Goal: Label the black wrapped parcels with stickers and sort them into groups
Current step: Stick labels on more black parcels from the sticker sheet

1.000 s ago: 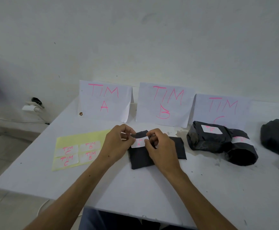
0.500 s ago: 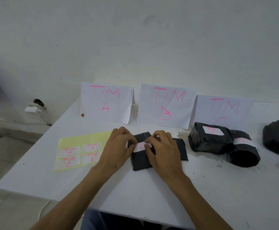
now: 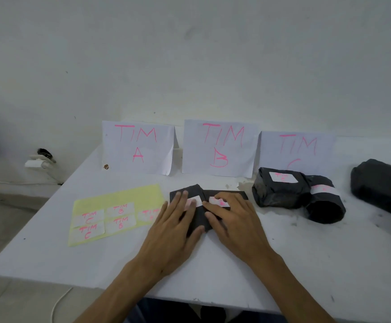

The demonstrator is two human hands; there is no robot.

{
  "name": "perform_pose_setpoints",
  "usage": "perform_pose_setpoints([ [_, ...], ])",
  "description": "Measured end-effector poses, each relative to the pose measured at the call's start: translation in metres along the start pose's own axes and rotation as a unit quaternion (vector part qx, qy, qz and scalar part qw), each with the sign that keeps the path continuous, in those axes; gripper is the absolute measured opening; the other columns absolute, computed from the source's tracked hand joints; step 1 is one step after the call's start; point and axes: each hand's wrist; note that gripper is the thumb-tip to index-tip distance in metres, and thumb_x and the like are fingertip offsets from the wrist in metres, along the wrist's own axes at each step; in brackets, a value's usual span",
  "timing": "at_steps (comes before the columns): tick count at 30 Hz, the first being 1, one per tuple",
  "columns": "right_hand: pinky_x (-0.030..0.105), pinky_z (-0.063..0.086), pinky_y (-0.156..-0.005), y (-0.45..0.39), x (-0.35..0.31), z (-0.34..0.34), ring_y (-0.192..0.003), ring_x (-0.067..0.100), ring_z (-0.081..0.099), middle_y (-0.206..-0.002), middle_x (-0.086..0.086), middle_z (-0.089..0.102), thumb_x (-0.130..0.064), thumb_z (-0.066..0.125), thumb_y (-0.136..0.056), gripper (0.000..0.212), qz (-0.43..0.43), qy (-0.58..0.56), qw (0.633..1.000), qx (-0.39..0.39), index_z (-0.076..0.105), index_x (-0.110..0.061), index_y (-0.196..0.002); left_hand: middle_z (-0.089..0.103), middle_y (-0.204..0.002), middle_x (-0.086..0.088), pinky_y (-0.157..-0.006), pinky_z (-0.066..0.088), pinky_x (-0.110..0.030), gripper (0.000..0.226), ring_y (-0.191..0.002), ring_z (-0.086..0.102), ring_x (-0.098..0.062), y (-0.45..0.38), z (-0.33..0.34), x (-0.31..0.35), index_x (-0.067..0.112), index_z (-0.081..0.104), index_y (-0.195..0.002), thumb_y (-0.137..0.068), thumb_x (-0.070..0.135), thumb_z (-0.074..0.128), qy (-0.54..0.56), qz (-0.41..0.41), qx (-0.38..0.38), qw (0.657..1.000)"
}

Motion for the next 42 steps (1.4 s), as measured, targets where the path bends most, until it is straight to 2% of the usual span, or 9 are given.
perform_pose_setpoints([
  [6, 0.035, 0.052, -0.094, 0.012, 0.015, -0.032, -0.109, 0.014, 0.058, -0.116, -0.002, 0.063, -0.034, 0.056, -0.101, 0.023, -0.009, -0.045, 0.999, 0.021, 0.074, -0.020, -0.103, 0.046, -0.154, -0.013, -0.118, 0.023, -0.063, 0.079, -0.143, 0.044, -0.029, -0.003, 0.000, 0.015, 0.008, 0.048, -0.148, -0.102, 0.062, 0.015, -0.077, -0.030, -0.025, 0.996],
  [10, 0.035, 0.050, -0.093, 0.022, 0.035, -0.062, -0.103, 0.017, 0.060, -0.107, -0.001, 0.064, -0.026, 0.058, -0.101, 0.020, 0.018, -0.057, 0.995, 0.080, 0.073, -0.013, -0.101, 0.027, -0.165, -0.008, -0.122, 0.003, -0.053, 0.078, -0.155, 0.018, -0.025, -0.021, 0.001, 0.041, 0.009, 0.038, -0.154, -0.099, 0.062, 0.020, 0.019, 0.008, 0.008, 1.000],
  [13, 0.034, 0.051, -0.086, 0.030, 0.055, -0.094, -0.093, 0.021, 0.060, -0.097, 0.002, 0.065, -0.016, 0.062, -0.099, 0.015, 0.046, -0.056, 0.986, 0.151, 0.071, -0.006, -0.094, 0.045, -0.154, 0.001, -0.122, 0.025, -0.033, 0.057, -0.146, 0.038, -0.016, -0.034, 0.000, 0.078, 0.017, 0.050, -0.142, -0.100, 0.051, 0.036, 0.133, 0.084, 0.041, 0.987],
  [15, 0.031, 0.052, -0.086, 0.037, 0.068, -0.117, -0.093, 0.021, 0.061, -0.096, 0.004, 0.066, -0.013, 0.064, -0.098, 0.010, 0.072, -0.038, 0.979, 0.185, 0.071, -0.006, -0.095, 0.062, -0.127, 0.005, -0.102, 0.050, -0.027, 0.035, -0.117, 0.058, -0.010, -0.042, 0.001, 0.105, 0.019, 0.060, -0.124, -0.100, 0.040, 0.047, 0.182, 0.137, 0.067, 0.972],
  [20, 0.025, 0.050, -0.080, 0.063, 0.116, -0.157, -0.097, 0.019, 0.059, -0.105, 0.000, 0.064, -0.013, 0.063, -0.095, 0.012, 0.197, 0.035, 0.959, 0.203, 0.068, -0.011, -0.107, 0.065, -0.115, 0.007, -0.088, 0.053, -0.025, 0.021, -0.105, 0.061, -0.009, -0.059, 0.024, 0.164, 0.021, 0.063, -0.116, -0.100, 0.030, 0.054, 0.216, 0.227, 0.031, 0.949],
  [24, 0.040, 0.052, -0.083, 0.086, 0.165, -0.176, -0.105, 0.030, 0.055, -0.111, 0.010, 0.060, -0.009, 0.070, -0.085, 0.029, 0.286, 0.157, 0.935, 0.137, 0.062, -0.006, -0.112, 0.057, -0.141, 0.005, -0.104, 0.049, -0.032, 0.042, -0.126, 0.055, -0.014, -0.066, 0.053, 0.188, 0.021, 0.058, -0.136, -0.100, 0.040, 0.047, 0.195, 0.278, -0.045, 0.939],
  [30, 0.048, 0.050, -0.087, 0.076, 0.214, -0.199, -0.107, 0.036, 0.055, -0.113, 0.017, 0.059, -0.016, 0.075, -0.078, 0.039, 0.322, 0.337, 0.885, -0.012, 0.059, -0.004, -0.112, 0.033, -0.162, 0.011, -0.124, 0.016, -0.022, 0.056, -0.149, 0.029, -0.005, -0.071, 0.064, 0.188, 0.027, 0.041, -0.153, -0.103, 0.052, 0.035, 0.174, 0.273, -0.075, 0.943],
  [36, 0.049, 0.046, -0.101, 0.035, 0.240, -0.198, -0.133, 0.043, 0.039, -0.145, 0.024, 0.037, -0.041, 0.070, -0.090, 0.074, 0.385, 0.299, 0.847, -0.213, 0.031, -0.013, -0.147, 0.036, -0.160, 0.013, -0.123, 0.023, -0.023, 0.058, -0.147, 0.032, -0.004, -0.071, 0.065, 0.187, 0.029, 0.044, -0.151, -0.100, 0.057, 0.039, 0.190, 0.241, -0.070, 0.949],
  [42, 0.060, 0.041, -0.102, 0.016, 0.249, -0.171, -0.134, 0.052, 0.034, -0.149, 0.025, 0.036, -0.067, 0.053, -0.091, 0.071, 0.444, 0.273, 0.829, -0.204, 0.031, -0.031, -0.148, 0.045, -0.154, 0.011, -0.118, 0.035, -0.028, 0.056, -0.142, 0.040, -0.006, -0.075, 0.066, 0.183, 0.026, 0.054, -0.143, -0.096, 0.056, 0.047, 0.229, 0.194, -0.067, 0.951],
])
Point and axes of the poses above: each hand's wrist, its own y-axis away from the middle knuckle, its own z-axis out of the palm, x = y × z
